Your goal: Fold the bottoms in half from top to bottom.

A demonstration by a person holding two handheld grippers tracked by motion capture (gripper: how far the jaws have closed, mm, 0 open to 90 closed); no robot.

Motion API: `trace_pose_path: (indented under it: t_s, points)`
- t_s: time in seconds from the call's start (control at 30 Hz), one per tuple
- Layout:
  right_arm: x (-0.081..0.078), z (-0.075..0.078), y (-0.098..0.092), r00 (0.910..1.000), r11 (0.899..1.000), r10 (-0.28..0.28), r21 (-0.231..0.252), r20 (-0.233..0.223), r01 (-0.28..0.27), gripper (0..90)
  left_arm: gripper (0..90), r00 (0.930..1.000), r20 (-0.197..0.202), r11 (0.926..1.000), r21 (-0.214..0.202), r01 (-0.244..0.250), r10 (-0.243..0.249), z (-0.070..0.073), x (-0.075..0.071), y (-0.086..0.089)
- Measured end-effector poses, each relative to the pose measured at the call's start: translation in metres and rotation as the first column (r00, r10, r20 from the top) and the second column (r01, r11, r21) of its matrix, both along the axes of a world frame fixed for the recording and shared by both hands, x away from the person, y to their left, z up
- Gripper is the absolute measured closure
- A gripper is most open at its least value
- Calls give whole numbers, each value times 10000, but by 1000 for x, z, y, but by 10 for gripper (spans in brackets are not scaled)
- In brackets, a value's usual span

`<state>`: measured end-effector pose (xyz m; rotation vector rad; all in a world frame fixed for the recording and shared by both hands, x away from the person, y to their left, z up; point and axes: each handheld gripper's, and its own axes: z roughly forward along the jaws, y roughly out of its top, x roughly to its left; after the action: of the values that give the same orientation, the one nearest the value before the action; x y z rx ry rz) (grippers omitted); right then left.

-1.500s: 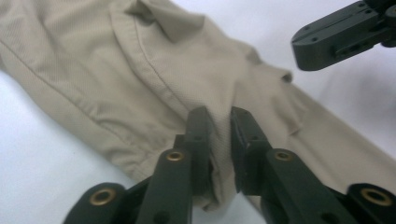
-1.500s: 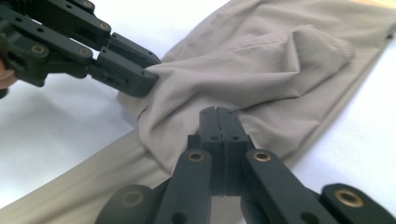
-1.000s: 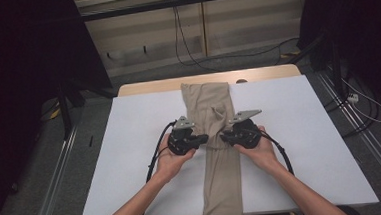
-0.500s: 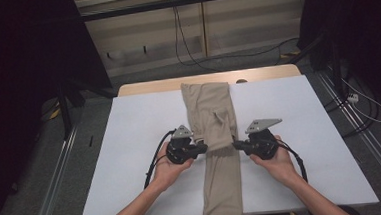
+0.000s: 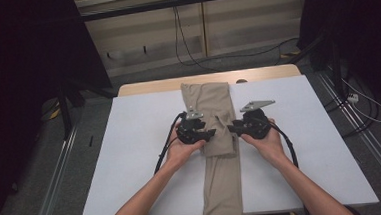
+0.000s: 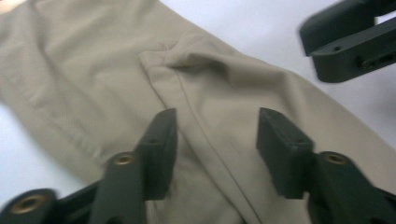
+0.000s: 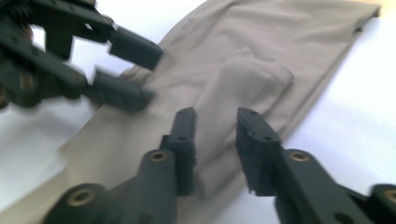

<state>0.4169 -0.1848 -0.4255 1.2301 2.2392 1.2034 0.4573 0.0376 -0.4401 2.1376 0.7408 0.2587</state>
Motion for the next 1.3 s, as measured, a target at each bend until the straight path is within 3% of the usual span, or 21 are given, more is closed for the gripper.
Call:
trace_pose_path:
  t_s: [0.07,0.1,0.17,0.23,0.27,0.33,0.5,0.6,0.7,0.73,0.8,0.9,0.97,1.03,1.13,1.2,1.23,1.3]
  points:
    - [10,-5,6,9998,9997,-119,-208,-141,117,587,461,9999,94,9984,551,-107,102,-5,5,-7]
    - [15,-9,9,9995,9988,-164,-472,-274,151,581,480,9998,69,9985,517,-192,189,-6,7,-8]
    - [20,-17,12,9982,9975,-274,-661,-542,238,574,654,9994,-23,9986,409,-334,335,-6,8,-6]
    - [20,-23,14,9970,9977,-167,-669,-760,116,755,827,9995,-221,9996,193,-218,222,-4,7,-2]
    - [18,-24,14,9972,9983,-125,-584,-737,82,848,872,9994,-167,9995,87,-294,296,-2,5,0]
    - [13,-20,14,9987,9985,-71,-551,-504,43,890,874,9992,-361,9988,-444,-184,168,5,0,7]
    - [-13,0,3,9997,9988,233,426,-61,-230,894,878,9985,13,9915,-1179,550,-552,23,-25,17]
    - [-34,10,-4,9988,9949,472,881,161,-485,894,876,9960,197,9856,-1440,886,-866,26,-44,23]
    - [-62,14,-7,9961,9911,845,1005,264,-868,891,874,9912,268,9831,-1269,1323,-1299,22,-68,30]
    - [-72,13,-7,9948,9899,996,988,228,-1014,890,872,9885,135,9791,-1358,1511,-1507,19,-77,33]
    - [-97,7,-8,9917,9860,1286,1067,47,-1283,886,866,9830,61,9772,-1077,1831,-1835,12,-94,39]
    - [-121,-5,-4,9848,9834,1700,697,-365,-1672,885,844,9692,-970,9704,-1091,2155,-2262,6,-112,43]
    - [-133,-12,-1,9814,9843,1755,300,-778,-1737,875,849,9658,-755,9672,-744,2427,-2481,7,-123,44]
    - [-139,-15,-1,9774,9824,1849,446,-1026,-1812,839,823,9567,-905,9582,-1017,2676,-2768,8,-129,47]
    - [-139,-9,-3,9802,9832,1805,431,-814,-1775,779,726,9637,-508,9633,-740,2582,-2622,10,-131,43]
    - [-134,-4,-7,9868,9875,1526,475,-541,-1502,740,651,9700,-187,9693,-454,2415,-2425,9,-127,35]
    - [-130,-2,-8,9897,9898,1384,402,-355,-1369,738,599,9739,12,9735,-280,2270,-2271,8,-122,29]
    - [-118,-1,-9,9940,9940,1095,-65,-37,-1095,691,533,9769,-34,9768,-205,2134,-2135,5,-113,20]
